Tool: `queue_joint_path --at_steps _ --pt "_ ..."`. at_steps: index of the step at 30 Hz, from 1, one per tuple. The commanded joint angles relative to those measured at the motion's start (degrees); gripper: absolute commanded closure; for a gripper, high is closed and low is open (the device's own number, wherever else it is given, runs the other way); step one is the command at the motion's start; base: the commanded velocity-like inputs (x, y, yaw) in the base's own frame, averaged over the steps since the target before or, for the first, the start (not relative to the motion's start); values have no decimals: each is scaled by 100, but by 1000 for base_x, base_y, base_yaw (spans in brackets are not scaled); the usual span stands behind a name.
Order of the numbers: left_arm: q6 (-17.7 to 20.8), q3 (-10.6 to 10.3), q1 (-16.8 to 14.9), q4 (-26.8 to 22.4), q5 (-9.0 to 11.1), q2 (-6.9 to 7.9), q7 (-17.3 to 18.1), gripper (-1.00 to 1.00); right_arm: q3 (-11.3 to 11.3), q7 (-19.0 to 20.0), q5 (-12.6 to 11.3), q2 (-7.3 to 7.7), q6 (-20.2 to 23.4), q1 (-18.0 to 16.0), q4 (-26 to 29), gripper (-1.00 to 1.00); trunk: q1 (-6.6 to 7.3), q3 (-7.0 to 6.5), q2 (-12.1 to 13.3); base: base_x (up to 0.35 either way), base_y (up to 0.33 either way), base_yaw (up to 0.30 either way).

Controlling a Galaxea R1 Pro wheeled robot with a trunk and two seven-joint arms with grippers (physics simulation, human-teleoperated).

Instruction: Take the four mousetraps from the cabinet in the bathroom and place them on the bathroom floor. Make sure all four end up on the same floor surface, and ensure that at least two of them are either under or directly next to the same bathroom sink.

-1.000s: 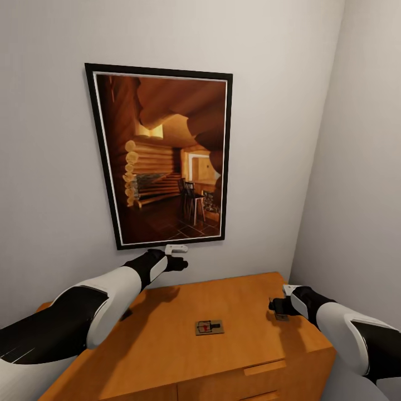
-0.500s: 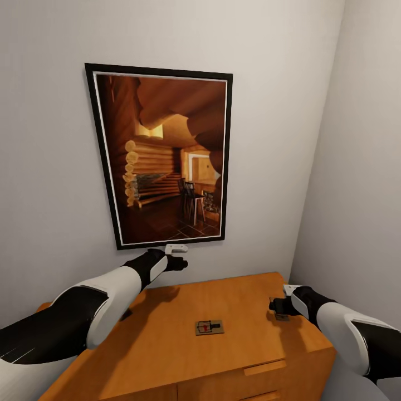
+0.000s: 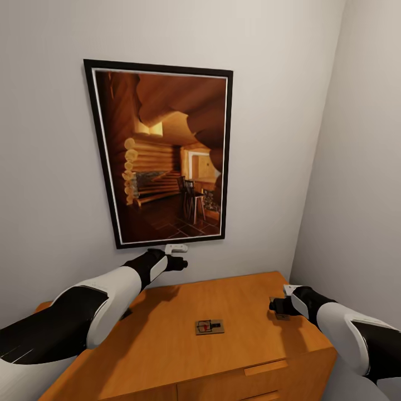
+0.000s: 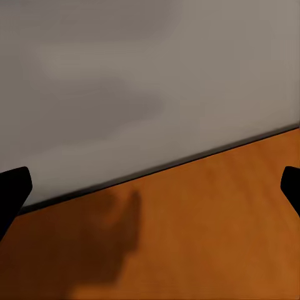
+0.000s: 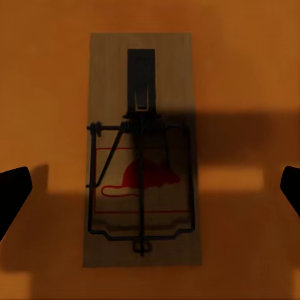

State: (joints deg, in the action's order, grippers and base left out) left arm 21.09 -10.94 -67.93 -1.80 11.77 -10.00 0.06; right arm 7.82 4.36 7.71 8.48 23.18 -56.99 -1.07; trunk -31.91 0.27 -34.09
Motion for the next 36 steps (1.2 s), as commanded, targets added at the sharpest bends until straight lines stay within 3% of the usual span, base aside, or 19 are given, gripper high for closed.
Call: queue_joint_path --at_steps 1,16,28,36 --pt "27 -49 -1 -6 54 0 3 -100 44 21 63 3 10 -5 -8 -100 -24 21 -46 0 0 0" --pt "27 -49 -1 -13 54 0 -3 -100 42 21 80 -2 4 -5 1 -100 -68 57 -126 0 0 0" --pt "27 -49 -1 -20 54 0 2 -100 44 21 69 -12 3 -5 1 -100 -332 273 -608 0 0 0" --pt "26 -49 -1 -22 54 0 3 -100 44 21 61 -13 3 -5 1 -100 -332 273 -608 0 0 0"
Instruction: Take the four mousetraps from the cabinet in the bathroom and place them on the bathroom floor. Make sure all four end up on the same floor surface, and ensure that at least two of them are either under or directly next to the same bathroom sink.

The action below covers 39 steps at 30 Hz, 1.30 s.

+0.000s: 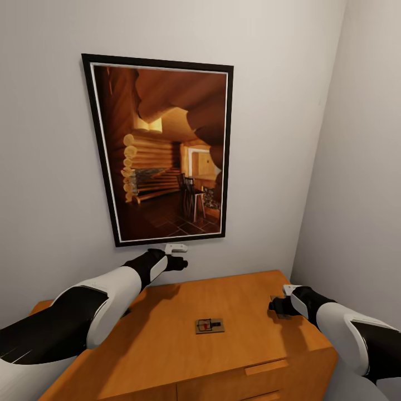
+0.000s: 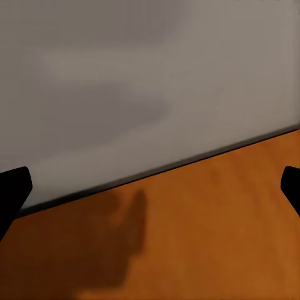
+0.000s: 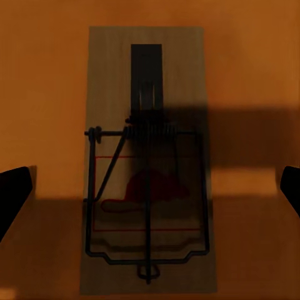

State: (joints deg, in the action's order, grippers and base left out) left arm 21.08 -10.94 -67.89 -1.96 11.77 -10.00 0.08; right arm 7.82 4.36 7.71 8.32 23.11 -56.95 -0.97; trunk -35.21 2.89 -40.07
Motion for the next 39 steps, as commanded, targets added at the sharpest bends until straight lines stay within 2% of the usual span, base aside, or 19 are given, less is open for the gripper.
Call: queue_joint_path --at_steps 1,39 --pt "27 -49 -5 -5 54 0 1 -100 44 21 60 3 10 -9 -8 -100 -2 11 -9 0 0 0" --pt "19 -49 -5 -15 54 0 3 -100 45 12 45 -6 -34 -9 -17 -100 -2 11 -9 0 0 0"
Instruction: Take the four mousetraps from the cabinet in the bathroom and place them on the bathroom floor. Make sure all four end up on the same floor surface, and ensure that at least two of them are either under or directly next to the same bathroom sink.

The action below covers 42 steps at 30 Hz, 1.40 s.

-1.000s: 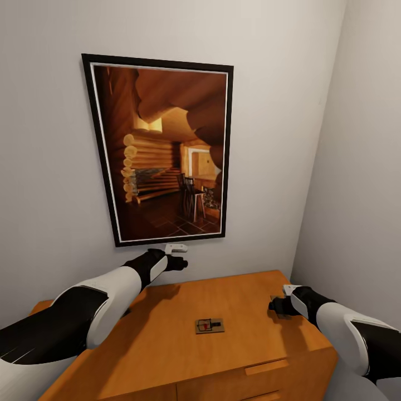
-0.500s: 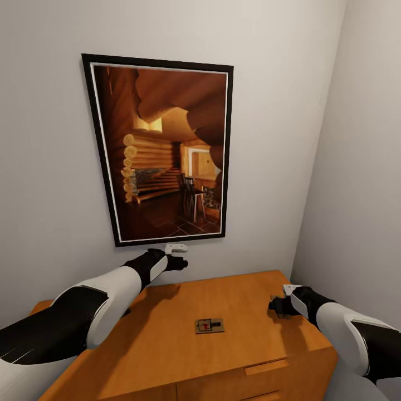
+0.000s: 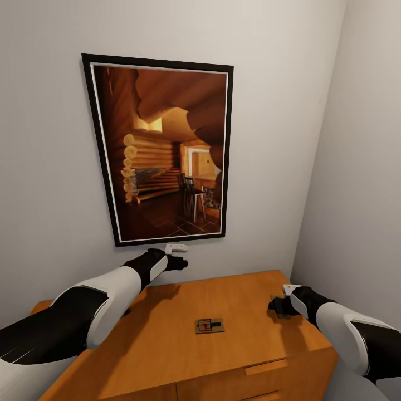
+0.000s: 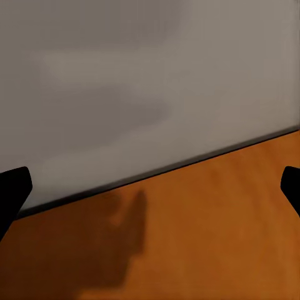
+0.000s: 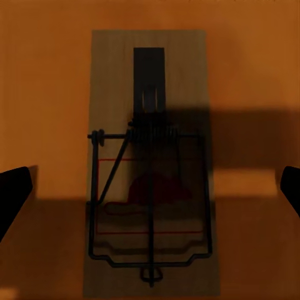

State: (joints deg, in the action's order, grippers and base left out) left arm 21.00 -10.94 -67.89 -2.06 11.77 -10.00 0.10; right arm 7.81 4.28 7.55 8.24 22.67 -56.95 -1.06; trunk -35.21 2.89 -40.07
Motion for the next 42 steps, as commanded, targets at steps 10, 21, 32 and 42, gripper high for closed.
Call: queue_joint_path --at_steps 10,21,32,42 --pt "26 -49 -5 -5 53 0 7 -100 45 22 62 10 9 -9 -8 -100 -2 11 -9 0 0 0" --pt "28 -49 -5 -4 74 0 8 -100 45 24 62 11 9 -9 -8 -100 -2 11 -9 -4 0 0" --pt "27 -49 -5 3 79 0 12 -100 45 25 62 19 9 -9 -8 -100 -2 11 -9 -67 0 0" --pt "27 -49 -5 3 72 0 23 -100 45 29 67 19 3 -9 -8 -100 -2 11 -9 -7 0 0"
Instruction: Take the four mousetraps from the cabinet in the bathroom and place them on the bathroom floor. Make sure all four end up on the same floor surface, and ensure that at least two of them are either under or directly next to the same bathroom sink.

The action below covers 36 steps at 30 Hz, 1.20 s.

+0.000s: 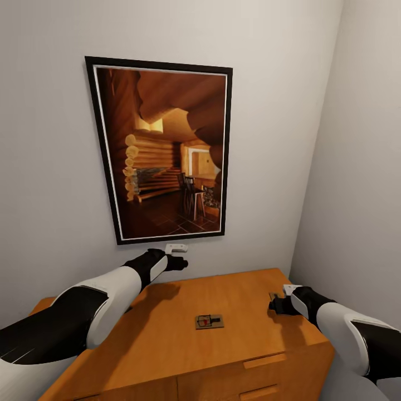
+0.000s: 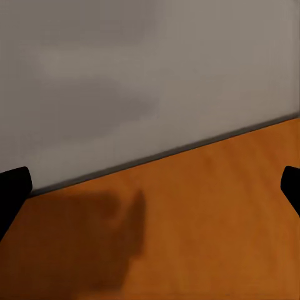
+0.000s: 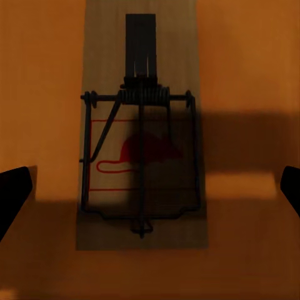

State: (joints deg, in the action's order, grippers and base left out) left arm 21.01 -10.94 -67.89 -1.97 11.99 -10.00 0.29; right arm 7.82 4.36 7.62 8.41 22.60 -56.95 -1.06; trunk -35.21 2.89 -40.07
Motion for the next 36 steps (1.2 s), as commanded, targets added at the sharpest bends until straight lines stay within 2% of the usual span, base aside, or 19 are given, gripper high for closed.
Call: queue_joint_path --at_steps 1,19,20,36 --pt "26 -49 -5 -5 50 0 4 -100 45 21 62 3 9 -9 -8 -100 -2 11 -9 -1 0 0" --pt "19 -49 -3 -5 49 0 6 -100 45 16 73 3 8 -9 -7 -100 -2 11 -9 0 0 0" --pt "19 -49 -4 -5 49 0 6 -100 45 17 73 3 8 -9 -7 100 -2 11 -9 0 0 0" --pt "17 -49 -5 -5 49 0 12 -100 45 21 83 10 8 -9 -8 100 -2 11 -9 0 0 0"
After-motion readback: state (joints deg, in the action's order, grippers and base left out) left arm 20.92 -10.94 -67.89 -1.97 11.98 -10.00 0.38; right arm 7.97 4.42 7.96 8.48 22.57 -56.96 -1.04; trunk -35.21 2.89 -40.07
